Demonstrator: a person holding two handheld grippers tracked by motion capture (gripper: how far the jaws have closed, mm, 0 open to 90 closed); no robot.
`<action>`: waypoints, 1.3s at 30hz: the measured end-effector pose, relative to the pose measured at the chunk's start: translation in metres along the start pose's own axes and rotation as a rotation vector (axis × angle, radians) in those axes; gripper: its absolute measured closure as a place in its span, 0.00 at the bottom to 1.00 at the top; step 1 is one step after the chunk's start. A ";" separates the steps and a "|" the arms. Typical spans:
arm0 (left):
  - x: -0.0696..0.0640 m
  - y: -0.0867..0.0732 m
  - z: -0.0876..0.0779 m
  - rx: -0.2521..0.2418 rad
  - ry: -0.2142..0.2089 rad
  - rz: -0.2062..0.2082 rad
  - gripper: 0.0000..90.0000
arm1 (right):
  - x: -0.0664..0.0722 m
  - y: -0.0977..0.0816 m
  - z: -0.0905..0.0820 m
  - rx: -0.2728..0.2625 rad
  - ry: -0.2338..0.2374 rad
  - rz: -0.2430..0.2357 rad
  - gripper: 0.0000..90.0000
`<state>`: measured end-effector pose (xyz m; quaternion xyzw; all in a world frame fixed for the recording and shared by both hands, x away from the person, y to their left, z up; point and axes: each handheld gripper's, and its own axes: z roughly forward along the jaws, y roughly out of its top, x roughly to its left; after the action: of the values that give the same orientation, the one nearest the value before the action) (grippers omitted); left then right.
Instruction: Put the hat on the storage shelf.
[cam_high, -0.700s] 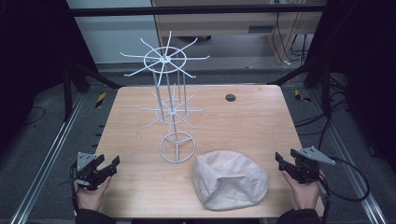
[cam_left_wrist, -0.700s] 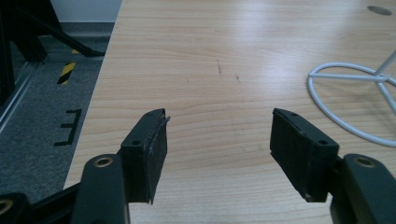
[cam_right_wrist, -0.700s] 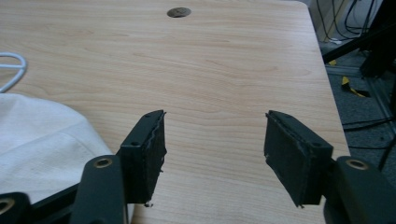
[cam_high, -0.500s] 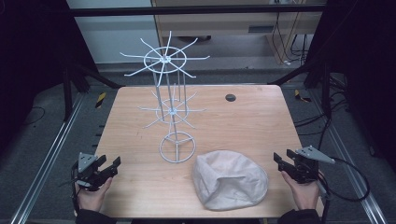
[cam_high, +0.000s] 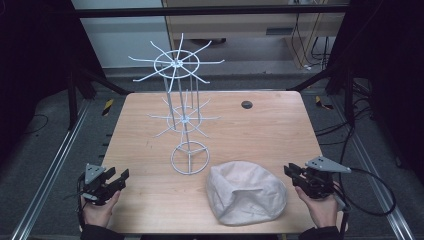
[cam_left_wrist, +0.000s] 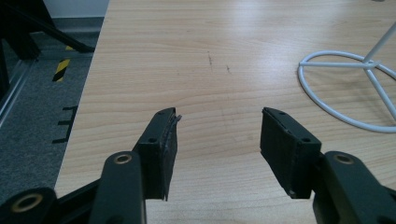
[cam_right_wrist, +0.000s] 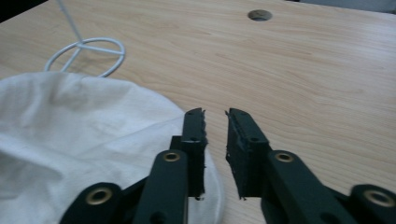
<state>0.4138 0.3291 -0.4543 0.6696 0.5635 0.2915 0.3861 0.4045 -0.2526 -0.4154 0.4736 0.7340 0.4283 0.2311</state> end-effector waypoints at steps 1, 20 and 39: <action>0.000 0.000 0.000 0.003 -0.001 0.005 0.52 | 0.006 0.003 -0.002 0.006 0.019 -0.018 0.93; -0.004 0.000 0.001 0.019 -0.008 0.026 0.55 | 0.063 0.018 -0.002 0.020 0.266 -0.121 1.00; -0.015 0.001 0.000 0.044 -0.057 0.064 0.72 | 0.111 0.002 0.021 0.114 0.461 -0.201 1.00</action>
<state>0.4109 0.3146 -0.4530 0.7036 0.5367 0.2724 0.3777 0.3717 -0.1450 -0.4178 0.3005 0.8336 0.4579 0.0722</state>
